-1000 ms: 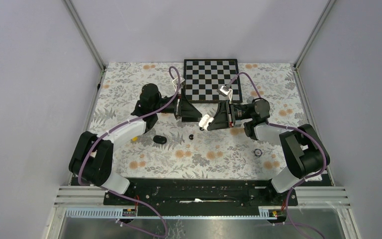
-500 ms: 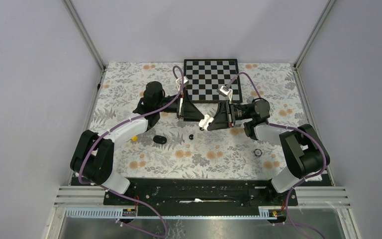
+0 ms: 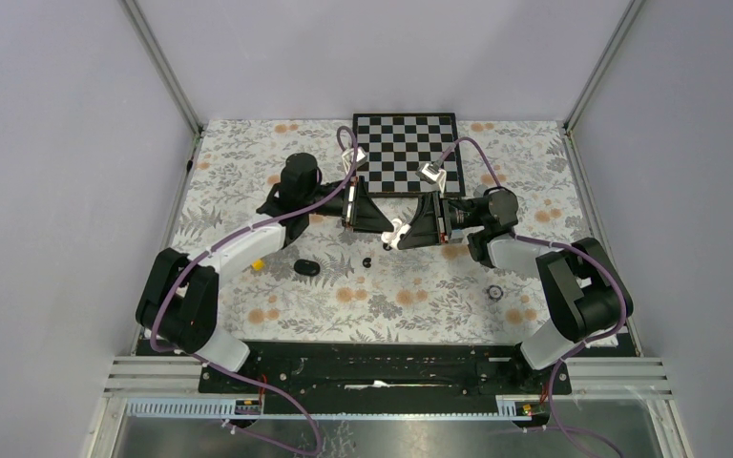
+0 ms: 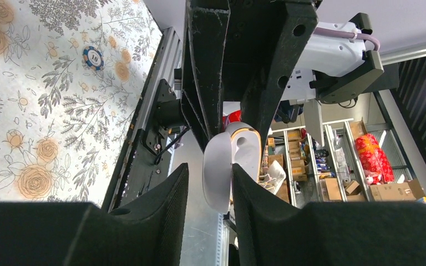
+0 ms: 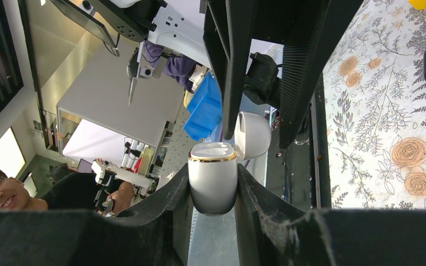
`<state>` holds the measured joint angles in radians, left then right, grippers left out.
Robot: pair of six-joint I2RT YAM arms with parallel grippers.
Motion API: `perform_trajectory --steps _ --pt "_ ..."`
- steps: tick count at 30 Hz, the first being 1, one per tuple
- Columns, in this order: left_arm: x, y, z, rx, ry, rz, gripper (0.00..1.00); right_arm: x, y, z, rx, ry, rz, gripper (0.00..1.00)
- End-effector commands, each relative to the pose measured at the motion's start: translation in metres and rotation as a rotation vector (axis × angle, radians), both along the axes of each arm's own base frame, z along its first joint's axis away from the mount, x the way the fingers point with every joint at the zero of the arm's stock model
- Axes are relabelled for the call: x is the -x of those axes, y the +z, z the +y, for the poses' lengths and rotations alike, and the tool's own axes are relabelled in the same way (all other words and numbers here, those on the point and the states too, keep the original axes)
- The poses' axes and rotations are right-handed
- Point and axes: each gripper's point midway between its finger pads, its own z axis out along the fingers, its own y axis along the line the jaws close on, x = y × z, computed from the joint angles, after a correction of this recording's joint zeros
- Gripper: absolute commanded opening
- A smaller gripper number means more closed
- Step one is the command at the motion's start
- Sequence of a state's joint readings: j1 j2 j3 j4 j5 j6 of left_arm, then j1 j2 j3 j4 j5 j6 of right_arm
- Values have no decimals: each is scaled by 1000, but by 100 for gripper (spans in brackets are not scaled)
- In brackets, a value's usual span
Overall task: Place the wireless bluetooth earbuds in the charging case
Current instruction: Adjust the charging case.
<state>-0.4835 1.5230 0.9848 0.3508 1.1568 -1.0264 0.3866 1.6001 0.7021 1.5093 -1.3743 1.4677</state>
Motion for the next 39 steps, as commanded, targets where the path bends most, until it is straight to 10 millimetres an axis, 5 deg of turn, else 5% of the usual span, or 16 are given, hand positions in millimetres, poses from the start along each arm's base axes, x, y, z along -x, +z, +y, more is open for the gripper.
perform_trajectory --steps 1,11,14,17,21,24,29,39 --pt "-2 14 -3 26 -18 -77 31 9 19 -1 -74 20 -198 0" --pt "-4 14 -1 -10 3 -100 1 9 16 -1 -68 22 -183 0" --pt "-3 16 -1 -16 11 -109 0 8 17 -1 -67 23 -183 0" --pt "-7 16 0 -39 29 -122 0 6 14 0 -63 21 -169 30" --pt "-12 7 5 -136 67 -127 0 4 13 1 -68 8 -161 50" --pt "-16 3 9 -194 100 -158 0 3 13 1 -66 7 -158 75" --pt "-25 4 15 -223 151 -166 0 2 9 0 -62 -4 -143 98" --pt "-50 17 45 -271 267 -210 0 -10 -44 -8 26 -41 93 100"
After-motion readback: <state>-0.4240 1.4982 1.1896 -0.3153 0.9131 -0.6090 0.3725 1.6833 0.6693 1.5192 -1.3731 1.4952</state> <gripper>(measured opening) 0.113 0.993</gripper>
